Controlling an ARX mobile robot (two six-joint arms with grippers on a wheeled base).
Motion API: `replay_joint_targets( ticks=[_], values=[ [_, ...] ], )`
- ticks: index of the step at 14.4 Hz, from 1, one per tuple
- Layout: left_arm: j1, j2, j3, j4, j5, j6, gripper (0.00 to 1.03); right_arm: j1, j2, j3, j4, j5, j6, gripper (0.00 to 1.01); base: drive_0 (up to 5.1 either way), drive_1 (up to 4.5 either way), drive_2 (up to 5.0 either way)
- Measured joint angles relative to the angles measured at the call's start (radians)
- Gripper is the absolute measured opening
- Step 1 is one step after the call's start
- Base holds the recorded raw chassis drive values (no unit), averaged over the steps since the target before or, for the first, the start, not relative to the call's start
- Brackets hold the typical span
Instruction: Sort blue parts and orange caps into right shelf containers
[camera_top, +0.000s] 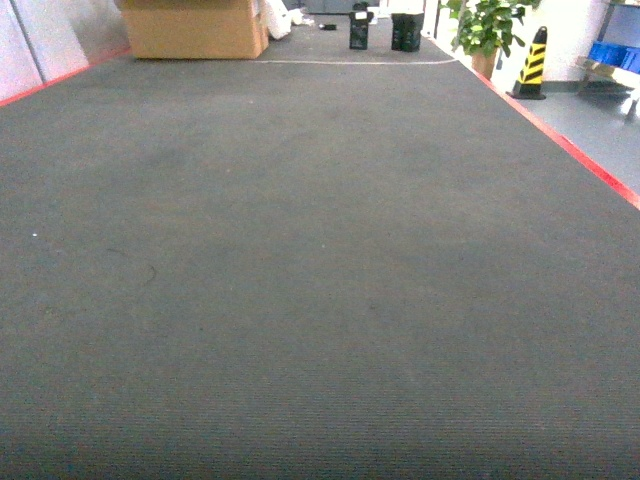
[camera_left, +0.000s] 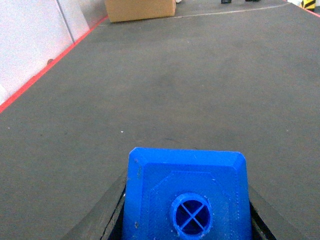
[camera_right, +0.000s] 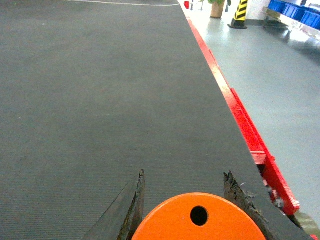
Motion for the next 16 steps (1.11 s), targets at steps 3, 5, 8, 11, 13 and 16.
replay_joint_targets(
  ticks=[3, 5, 8, 11, 13, 16],
  values=[
    [-0.001, -0.002, 0.000, 0.005, 0.000, 0.000, 0.45, 0.000, 0.000, 0.000, 0.000, 0.000, 0.000, 0.42, 0.0, 0.00, 0.0],
    [0.000, -0.002, 0.000, 0.002, 0.000, 0.000, 0.45, 0.000, 0.000, 0.000, 0.000, 0.000, 0.000, 0.42, 0.0, 0.00, 0.0],
    [-0.001, -0.002, 0.000, 0.005, 0.000, 0.000, 0.45, 0.000, 0.000, 0.000, -0.001, 0.000, 0.000, 0.42, 0.0, 0.00, 0.0],
    [0.000, 0.000, 0.000, 0.002, 0.000, 0.000, 0.45, 0.000, 0.000, 0.000, 0.000, 0.000, 0.000, 0.42, 0.0, 0.00, 0.0],
    [-0.002, 0.000, 0.000, 0.002, -0.001, 0.000, 0.45, 0.000, 0.001, 0.000, -0.001, 0.000, 0.000, 0.41, 0.0, 0.00, 0.0],
    [0.000, -0.001, 0.000, 0.004, -0.001, 0.000, 0.44, 0.000, 0.002, 0.000, -0.002, 0.001, 0.000, 0.41, 0.0, 0.00, 0.0]
  ],
)
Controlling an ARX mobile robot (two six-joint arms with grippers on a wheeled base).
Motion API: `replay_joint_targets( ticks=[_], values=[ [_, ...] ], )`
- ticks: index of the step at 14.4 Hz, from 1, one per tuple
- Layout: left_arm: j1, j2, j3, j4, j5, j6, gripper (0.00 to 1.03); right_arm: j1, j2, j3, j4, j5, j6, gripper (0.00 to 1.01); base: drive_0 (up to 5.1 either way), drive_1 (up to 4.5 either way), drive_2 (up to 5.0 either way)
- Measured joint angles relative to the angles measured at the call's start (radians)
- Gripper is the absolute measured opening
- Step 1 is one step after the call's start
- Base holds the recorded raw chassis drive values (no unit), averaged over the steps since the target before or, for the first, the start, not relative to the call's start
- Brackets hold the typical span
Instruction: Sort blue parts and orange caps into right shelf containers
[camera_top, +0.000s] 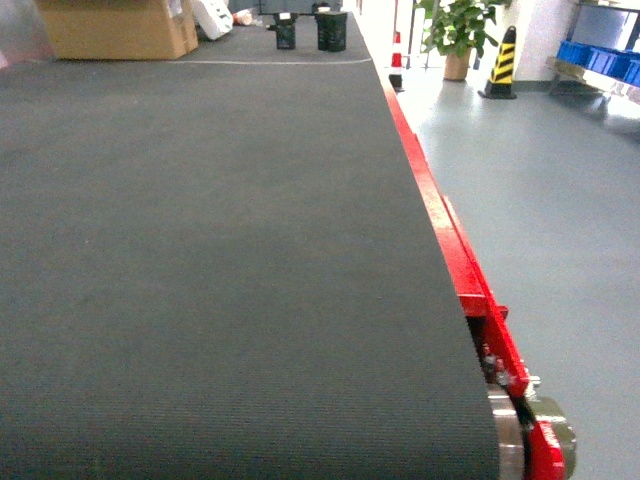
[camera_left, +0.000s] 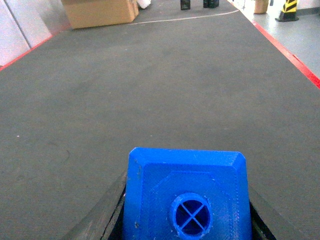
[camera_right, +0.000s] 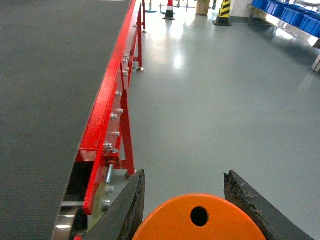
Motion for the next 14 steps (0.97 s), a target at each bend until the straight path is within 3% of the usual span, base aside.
replay_joint_targets(
  ticks=[14],
  values=[
    [0.000, 0.000, 0.000, -0.001, 0.001, 0.000, 0.44, 0.000, -0.001, 0.000, 0.004, 0.000, 0.000, 0.41, 0.0, 0.00, 0.0]
  ],
)
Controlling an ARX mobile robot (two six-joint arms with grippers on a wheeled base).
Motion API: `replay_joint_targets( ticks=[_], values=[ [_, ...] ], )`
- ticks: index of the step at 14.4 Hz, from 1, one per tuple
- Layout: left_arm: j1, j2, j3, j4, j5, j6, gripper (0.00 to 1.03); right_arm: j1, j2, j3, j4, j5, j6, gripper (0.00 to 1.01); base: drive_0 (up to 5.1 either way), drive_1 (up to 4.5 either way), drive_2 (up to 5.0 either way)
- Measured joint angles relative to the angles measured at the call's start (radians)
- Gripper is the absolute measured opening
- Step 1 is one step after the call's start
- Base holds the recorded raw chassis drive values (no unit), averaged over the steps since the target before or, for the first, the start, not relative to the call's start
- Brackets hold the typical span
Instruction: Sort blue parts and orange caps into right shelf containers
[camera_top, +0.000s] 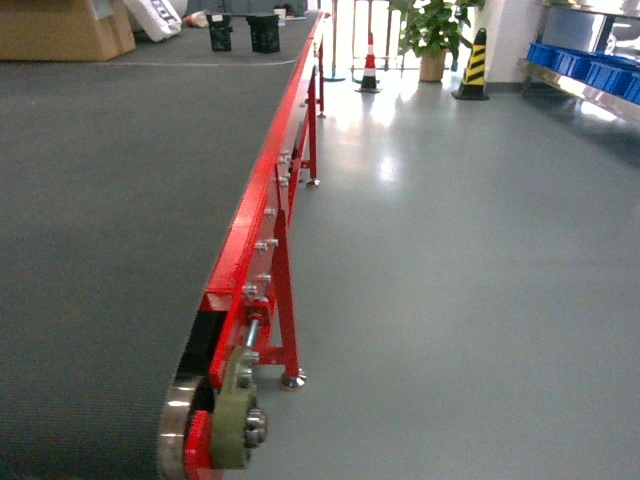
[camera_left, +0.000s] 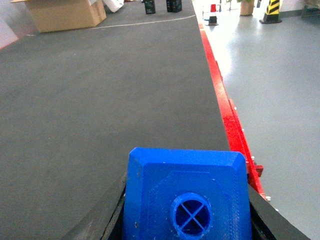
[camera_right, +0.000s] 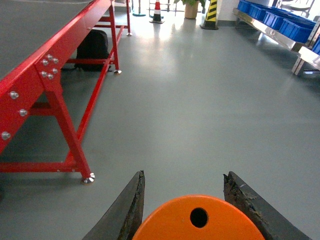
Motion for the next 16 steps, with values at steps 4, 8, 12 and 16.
replay_joint_targets(
  ticks=[4, 8, 12, 16],
  values=[
    [-0.001, 0.000, 0.000, 0.000, 0.000, 0.000, 0.44, 0.000, 0.000, 0.000, 0.001, 0.000, 0.000, 0.41, 0.0, 0.00, 0.0],
    [-0.001, 0.001, 0.000, -0.001, 0.000, 0.000, 0.44, 0.000, 0.000, 0.000, -0.002, 0.000, 0.000, 0.41, 3.8, -1.75, -1.8],
    [-0.001, 0.000, 0.000, 0.003, 0.000, 0.000, 0.44, 0.000, 0.000, 0.000, -0.003, 0.000, 0.000, 0.41, 5.1, -2.34, -2.3],
    [-0.002, -0.001, 0.000, 0.002, 0.000, 0.000, 0.44, 0.000, 0.000, 0.000, -0.002, 0.000, 0.000, 0.41, 5.1, -2.34, -2.3]
  ],
)
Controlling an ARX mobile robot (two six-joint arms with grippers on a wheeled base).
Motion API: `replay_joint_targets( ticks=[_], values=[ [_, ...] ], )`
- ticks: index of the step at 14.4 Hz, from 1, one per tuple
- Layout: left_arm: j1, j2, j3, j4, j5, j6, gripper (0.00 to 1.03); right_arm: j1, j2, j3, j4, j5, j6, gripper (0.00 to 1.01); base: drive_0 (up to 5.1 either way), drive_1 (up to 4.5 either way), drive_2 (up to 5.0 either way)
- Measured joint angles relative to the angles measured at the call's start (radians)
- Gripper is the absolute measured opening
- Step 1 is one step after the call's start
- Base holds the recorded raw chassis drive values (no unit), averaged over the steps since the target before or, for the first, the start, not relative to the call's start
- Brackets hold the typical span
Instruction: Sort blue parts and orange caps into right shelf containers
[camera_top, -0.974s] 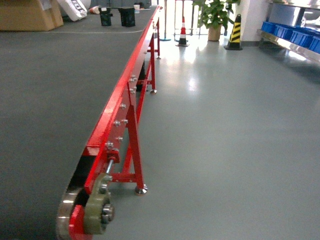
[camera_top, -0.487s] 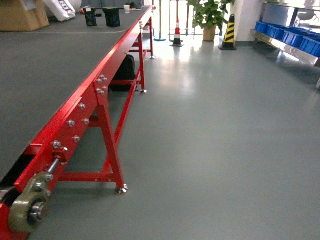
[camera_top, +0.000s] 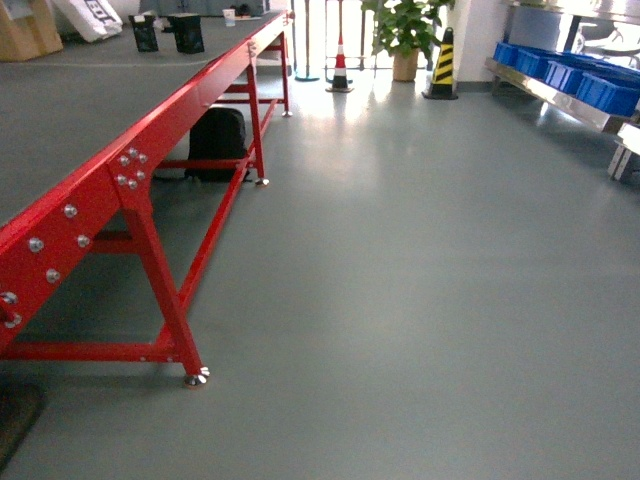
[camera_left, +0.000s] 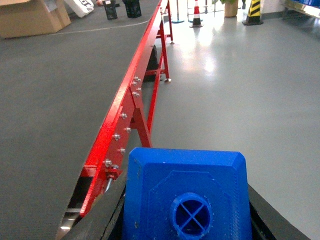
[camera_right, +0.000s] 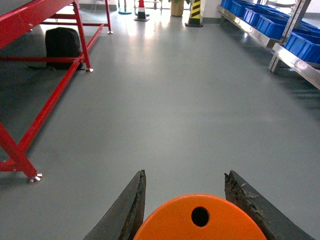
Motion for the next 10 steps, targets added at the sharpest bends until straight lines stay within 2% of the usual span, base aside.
replay_joint_targets(
  ticks=[10],
  values=[
    [0.001, 0.002, 0.000, -0.001, 0.000, 0.000, 0.44, 0.000, 0.000, 0.000, 0.005, 0.000, 0.000, 0.41, 5.1, -2.37, -2.4]
  ],
)
